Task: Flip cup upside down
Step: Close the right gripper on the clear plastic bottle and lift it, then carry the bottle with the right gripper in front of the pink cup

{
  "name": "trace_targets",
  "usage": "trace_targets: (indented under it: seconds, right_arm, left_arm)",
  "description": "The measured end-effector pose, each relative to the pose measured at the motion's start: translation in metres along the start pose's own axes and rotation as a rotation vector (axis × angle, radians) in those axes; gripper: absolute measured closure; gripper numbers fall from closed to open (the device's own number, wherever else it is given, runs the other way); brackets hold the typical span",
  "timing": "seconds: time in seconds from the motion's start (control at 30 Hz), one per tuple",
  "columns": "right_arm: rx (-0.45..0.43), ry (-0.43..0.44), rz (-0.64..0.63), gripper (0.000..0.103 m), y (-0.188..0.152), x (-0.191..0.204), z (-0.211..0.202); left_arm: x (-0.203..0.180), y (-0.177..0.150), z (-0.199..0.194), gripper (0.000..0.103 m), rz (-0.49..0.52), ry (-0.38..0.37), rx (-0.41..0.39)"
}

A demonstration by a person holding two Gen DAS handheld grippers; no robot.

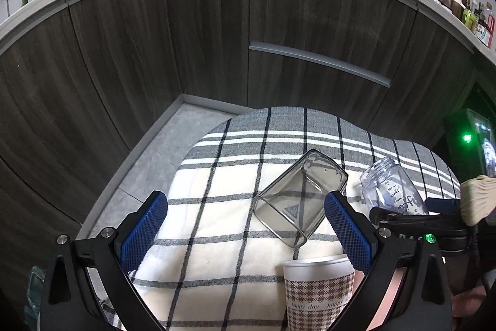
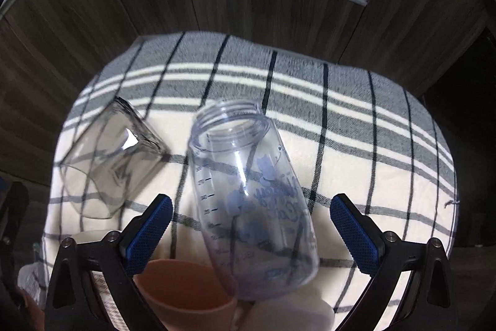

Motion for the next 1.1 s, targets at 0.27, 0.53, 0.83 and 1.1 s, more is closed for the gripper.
trace_targets:
  seconds: [0.27, 0.53, 0.83, 1.1]
  right_arm:
    - [0.08, 0.006, -0.011, 0.024, 0.006, 0.0, 0.027]
    - [0.032, 0.019, 0.0, 0.026, 0.003, -0.001, 0.014]
    - [-0.095, 0.026, 0.045, 0.026, 0.002, 0.002, -0.047]
    - [-0.169, 0.086, 0.137, 0.026, -0.04, 0.002, -0.106]
  left_arm:
    - [-0.003, -0.003, 0.007, 0.0, 0.011, 0.004, 0.015]
    - [-0.004, -0.004, 0.001, 0.0, 0.014, -0.009, 0.015]
    - [0.007, 0.001, -0.033, 0.0, 0.0, -0.019, -0.03]
    - [0.027, -0.003, -0.083, 0.0, -0.006, -0.032, -0.084]
Point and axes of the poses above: each gripper's, at about its wrist camera, not at the fingertips, and z roughly the way its jaws point, x to its left, y to its top, the point moved 1 cm from there along z, roughly the way its jaws point, and after that the axes turned 1 degree about -y, right-handed, at the moved point
